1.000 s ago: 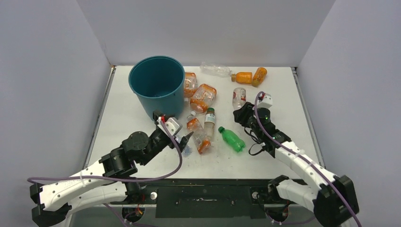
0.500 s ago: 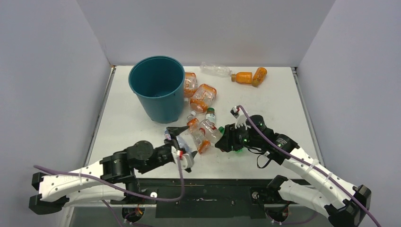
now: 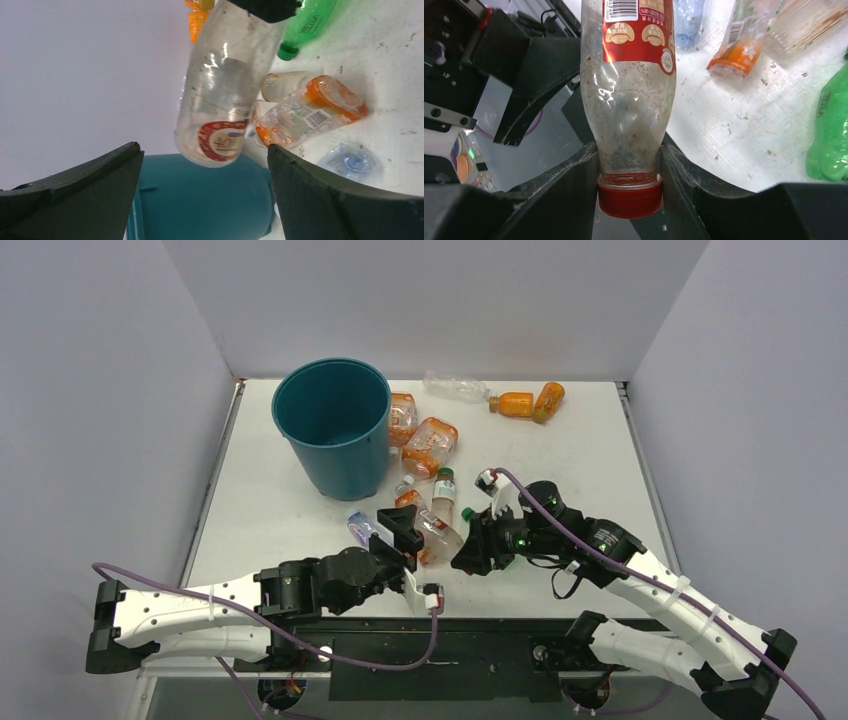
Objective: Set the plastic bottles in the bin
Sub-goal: Place the plastic bottle in the trash bin.
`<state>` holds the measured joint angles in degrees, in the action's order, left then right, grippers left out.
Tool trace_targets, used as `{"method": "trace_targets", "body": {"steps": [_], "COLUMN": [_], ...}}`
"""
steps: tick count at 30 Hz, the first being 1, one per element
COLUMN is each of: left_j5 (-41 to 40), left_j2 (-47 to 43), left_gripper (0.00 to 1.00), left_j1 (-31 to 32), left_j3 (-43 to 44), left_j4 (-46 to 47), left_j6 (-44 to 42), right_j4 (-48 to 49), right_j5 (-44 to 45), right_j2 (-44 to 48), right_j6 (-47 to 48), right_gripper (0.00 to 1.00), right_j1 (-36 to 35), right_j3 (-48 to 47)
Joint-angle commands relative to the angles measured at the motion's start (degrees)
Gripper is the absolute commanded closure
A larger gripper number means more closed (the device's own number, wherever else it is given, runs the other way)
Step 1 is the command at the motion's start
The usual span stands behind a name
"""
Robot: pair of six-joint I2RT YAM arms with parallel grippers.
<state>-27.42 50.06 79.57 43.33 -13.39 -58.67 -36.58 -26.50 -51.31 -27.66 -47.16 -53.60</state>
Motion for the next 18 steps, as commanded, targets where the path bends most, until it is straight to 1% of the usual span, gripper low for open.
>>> {"method": "trace_targets", "body": {"steps": [1, 4, 7, 9, 11, 15, 18], "left_j5": [0.93, 1.73, 3.14, 4.31, 4.61, 4.44, 5.03], "left_j2": [1.17, 3.54, 4.07, 4.08, 4.36, 4.73, 4.76], "left_gripper": [0.12, 0.26, 0.40, 0.52, 0.58, 0.61, 0.69], "left_j1": [0.23, 0.23, 0.15, 0.08, 0.06, 0.06, 0.06], "left_j3": [3.85, 6.01, 6.28, 6.37, 6.14, 4.70, 4.12], "left_j4": [4.33, 1.33, 0.88, 0.91, 1.25, 2.57, 2.39], "left_j6": [-5.41, -4.68, -3.91, -2.79, -2.23, -1.92, -0.88], "right_j4": [-0.61, -0.23, 0.46, 0.66, 0.78, 1.45, 2.35], "right_j5": [-0.22, 0.61, 0.73, 1.15, 1.72, 2.61, 2.77], "right_j2": [-0.86, -1.49, -2.11, -2.57, -3.05, -3.58, -3.46], "right_j6": [0.68, 0.61, 0.46, 0.35, 0.20, -0.34, -0.91], "right_gripper": [0.95, 0.95, 0.95, 0.95, 0.95, 0.95, 0.95], "right_j1": [-2.60, -3.86, -5.11, -6.09, -6.90, -8.30, -9.06], "right_j3": [-3.62, -4.41, -5.02, -5.61, -6.16, -6.63, -7.05]}}
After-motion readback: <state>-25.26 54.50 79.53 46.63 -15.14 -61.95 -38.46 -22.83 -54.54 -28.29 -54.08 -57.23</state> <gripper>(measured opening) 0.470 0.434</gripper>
